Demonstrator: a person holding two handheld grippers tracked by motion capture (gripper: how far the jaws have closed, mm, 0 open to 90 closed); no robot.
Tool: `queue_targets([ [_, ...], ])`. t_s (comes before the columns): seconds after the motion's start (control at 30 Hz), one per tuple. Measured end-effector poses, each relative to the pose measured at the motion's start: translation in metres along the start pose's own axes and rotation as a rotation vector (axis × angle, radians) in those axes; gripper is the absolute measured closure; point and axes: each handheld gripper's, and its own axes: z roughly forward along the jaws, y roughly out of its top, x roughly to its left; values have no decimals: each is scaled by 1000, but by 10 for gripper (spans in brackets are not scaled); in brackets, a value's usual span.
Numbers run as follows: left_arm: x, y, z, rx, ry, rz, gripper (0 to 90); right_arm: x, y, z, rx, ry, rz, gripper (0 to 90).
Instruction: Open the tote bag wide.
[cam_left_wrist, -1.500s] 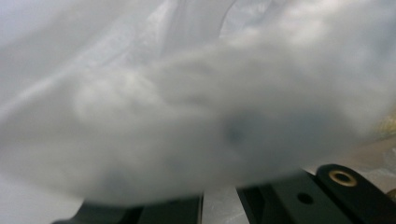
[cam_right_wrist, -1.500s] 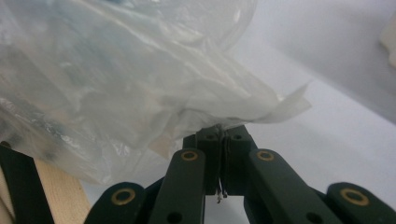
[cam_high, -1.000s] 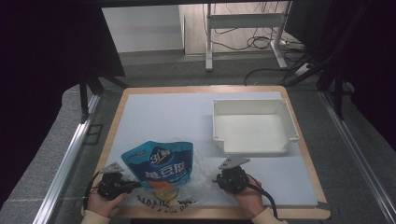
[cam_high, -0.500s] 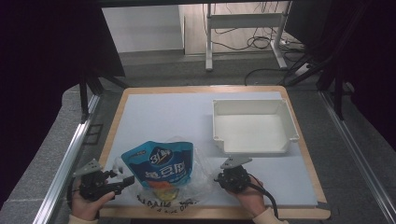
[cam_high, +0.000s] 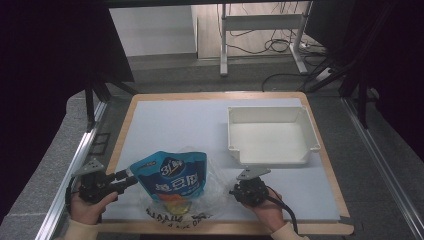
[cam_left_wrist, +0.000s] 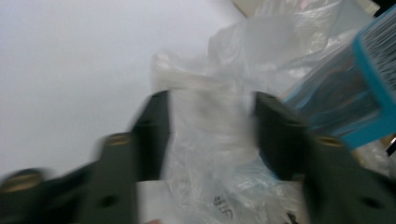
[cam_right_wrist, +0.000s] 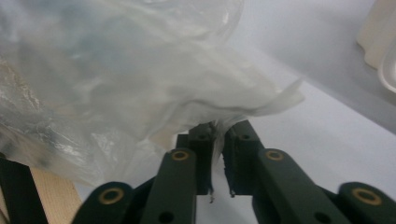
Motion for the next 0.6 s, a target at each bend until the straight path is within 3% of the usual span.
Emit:
queue_targets([
  [0.13, 2, -4, 6, 25, -11, 5, 804, 1, 2, -9, -34, 18, -14, 572],
  [0.27, 1, -7, 8, 29, -15, 8, 843, 8, 5, -31, -105, 32, -25, 390],
  [0.6, -2, -8, 12, 38, -20, 16, 851, 9, 15, -88, -228, 47, 5, 296],
])
